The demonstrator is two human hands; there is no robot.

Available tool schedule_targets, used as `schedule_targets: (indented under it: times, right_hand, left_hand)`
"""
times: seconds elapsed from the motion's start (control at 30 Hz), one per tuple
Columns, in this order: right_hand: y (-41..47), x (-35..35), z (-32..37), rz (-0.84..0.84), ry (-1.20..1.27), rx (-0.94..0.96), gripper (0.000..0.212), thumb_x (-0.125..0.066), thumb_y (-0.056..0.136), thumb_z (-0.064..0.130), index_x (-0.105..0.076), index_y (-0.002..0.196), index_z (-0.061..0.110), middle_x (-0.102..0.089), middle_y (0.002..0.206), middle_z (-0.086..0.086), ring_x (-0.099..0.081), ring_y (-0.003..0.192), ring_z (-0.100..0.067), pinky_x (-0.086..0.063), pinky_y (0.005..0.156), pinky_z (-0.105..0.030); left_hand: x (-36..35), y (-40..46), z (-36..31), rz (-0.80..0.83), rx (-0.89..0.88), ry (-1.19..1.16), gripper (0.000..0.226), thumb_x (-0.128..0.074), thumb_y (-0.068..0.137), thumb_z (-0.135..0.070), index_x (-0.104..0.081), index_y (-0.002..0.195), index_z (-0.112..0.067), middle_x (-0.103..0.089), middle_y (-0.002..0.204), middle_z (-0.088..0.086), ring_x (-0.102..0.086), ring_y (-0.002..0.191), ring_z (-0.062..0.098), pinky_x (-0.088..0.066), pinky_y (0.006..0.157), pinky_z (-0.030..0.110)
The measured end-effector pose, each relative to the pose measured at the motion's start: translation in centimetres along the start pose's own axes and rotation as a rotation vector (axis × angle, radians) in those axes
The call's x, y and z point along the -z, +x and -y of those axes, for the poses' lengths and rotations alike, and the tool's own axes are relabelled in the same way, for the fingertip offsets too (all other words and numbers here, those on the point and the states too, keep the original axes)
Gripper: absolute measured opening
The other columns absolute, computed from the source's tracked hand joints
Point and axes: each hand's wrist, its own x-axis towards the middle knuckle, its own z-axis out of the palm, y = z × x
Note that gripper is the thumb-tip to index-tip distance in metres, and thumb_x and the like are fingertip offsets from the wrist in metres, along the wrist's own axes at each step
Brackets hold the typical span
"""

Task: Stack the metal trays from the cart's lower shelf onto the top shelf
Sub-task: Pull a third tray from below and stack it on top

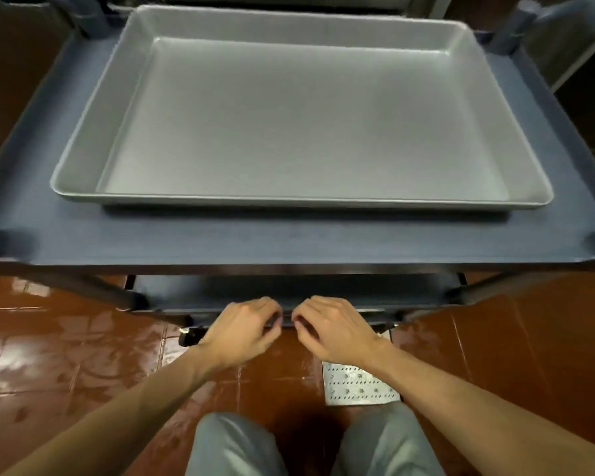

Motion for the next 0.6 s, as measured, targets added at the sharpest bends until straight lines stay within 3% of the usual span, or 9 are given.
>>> schedule_targets:
  times: [0.17,0.33,0.5,0.6]
  right_hand:
    - [-0.7,-8.8,-6.0,0.026,0.020,-0.281,0.022,-0.046,0.092,0.035,-0.062,0.101,0.023,-0.070,0.091,0.003,-0.063,0.076,-0.011,-0.055,0.072,-0.034]
    - [-1.3,-16.8,-12.1,0.181,-0.007,-0.360,0.025,-0.048,0.091,0.034,-0.061,0.109,0.022,-0.070,0.100,0.001,-0.064,0.079,-0.012,-0.048,0.070,-0.024]
    - [-1.2,-23.8,-18.1,0.325,-0.025,-0.420,0.041,-0.049,0.091,0.034,-0.052,0.128,0.019,-0.063,0.119,-0.005,-0.063,0.100,-0.021,-0.048,0.083,-0.031]
    - [-0.5,-27.0,-21.7,0.371,-0.090,-0.460,0.031,-0.049,0.091,0.032,-0.056,0.118,0.018,-0.067,0.105,-0.008,-0.063,0.081,-0.022,-0.042,0.065,-0.026]
  left_hand:
    - [-8.0,0.5,4.5,0.002,0.152,-0.019,0.019,-0.051,0.096,-0.035,-0.064,0.098,-0.022,-0.068,0.091,-0.004,-0.057,0.067,0.006,-0.042,0.059,0.020]
    - [-15.8,1.1,8.9,0.105,0.206,0.019,0.021,-0.047,0.097,-0.039,-0.060,0.106,-0.026,-0.068,0.093,-0.005,-0.052,0.067,0.002,-0.039,0.063,0.018]
    - [-23.8,2.0,13.2,0.228,0.081,0.096,0.023,-0.039,0.098,-0.042,-0.055,0.108,-0.029,-0.063,0.099,-0.007,-0.047,0.070,-0.001,-0.033,0.065,0.016]
    - [-27.6,3.5,15.8,0.253,0.124,0.163,0.031,-0.037,0.098,-0.043,-0.057,0.114,-0.025,-0.069,0.099,-0.001,-0.064,0.079,0.011,-0.039,0.066,0.019]
